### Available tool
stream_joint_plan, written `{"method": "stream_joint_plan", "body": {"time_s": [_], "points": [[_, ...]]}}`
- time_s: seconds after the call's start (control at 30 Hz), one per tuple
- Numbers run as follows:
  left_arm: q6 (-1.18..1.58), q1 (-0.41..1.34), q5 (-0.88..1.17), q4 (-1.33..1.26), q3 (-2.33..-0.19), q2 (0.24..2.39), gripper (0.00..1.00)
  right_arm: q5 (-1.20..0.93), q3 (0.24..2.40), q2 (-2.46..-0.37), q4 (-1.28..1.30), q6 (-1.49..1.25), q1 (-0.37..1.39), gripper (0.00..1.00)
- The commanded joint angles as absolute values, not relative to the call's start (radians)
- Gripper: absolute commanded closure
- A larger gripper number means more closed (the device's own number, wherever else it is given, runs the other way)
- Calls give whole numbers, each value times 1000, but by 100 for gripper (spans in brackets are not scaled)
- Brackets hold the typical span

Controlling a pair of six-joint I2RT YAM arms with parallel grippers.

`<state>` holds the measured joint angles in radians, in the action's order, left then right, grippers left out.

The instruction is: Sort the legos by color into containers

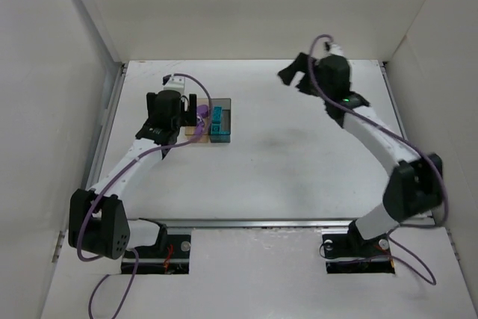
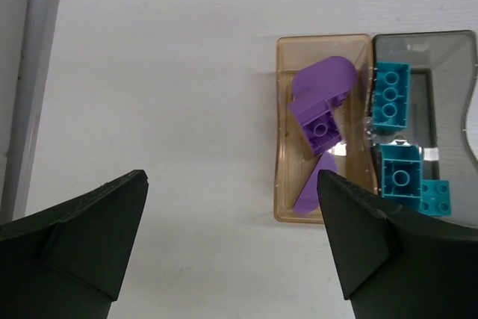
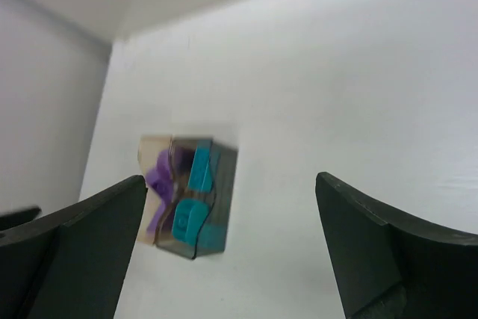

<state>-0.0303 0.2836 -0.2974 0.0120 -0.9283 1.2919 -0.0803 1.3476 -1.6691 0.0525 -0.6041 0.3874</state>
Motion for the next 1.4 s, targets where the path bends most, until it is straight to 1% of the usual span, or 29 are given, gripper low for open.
{"method": "stream_joint_plan", "body": {"time_s": [0.0, 0.03, 0.07, 0.1, 0.13, 0.17, 0.23, 0.27, 0.37, 0.43, 0.53, 0.6, 0.77, 0.93, 1.37], "points": [[9, 267, -411, -41, -870, 1224, 4, 57, 1195, -1406, 9, -546, 241, 0], [9, 267, -435, -51, -832, 1215, 4, 140, 1155, -1341, 24, -546, 169, 0], [9, 267, -461, -84, -809, 1215, 4, 194, 1082, -1274, 38, -529, 138, 0], [-4, 267, -491, -106, -783, 1198, 4, 263, 1050, -1141, 50, -493, 115, 0], [-29, 255, -549, -129, -755, 1180, 4, 343, 1017, -1074, 60, -473, 103, 0], [-41, 255, -572, -150, -709, 1171, 3, 514, 985, -1013, 60, -454, 103, 0], [-52, 235, -607, -176, -680, 1158, 2, 642, 904, -855, 60, -386, 103, 0], [-52, 213, -620, -187, -670, 1148, 2, 691, 885, -813, 60, -341, 103, 0], [-52, 172, -620, -187, -670, 1112, 2, 664, 847, -698, 104, -203, 103, 0], [-52, 138, -620, -187, -661, 1092, 2, 618, 809, -669, 133, -193, 103, 0], [-52, 104, -620, -208, -612, 1049, 2, 598, 762, -647, 146, -193, 103, 0], [-42, 104, -620, -209, -581, 1025, 2, 598, 762, -647, 198, -236, 103, 0], [14, 95, -620, -170, -536, 985, 2, 635, 837, -704, 317, -316, 103, 0], [52, 86, -611, -150, -514, 963, 2, 719, 891, -739, 408, -377, 103, 0], [63, 86, -572, -150, -494, 954, 2, 709, 839, -667, 376, -391, 103, 0]]}}
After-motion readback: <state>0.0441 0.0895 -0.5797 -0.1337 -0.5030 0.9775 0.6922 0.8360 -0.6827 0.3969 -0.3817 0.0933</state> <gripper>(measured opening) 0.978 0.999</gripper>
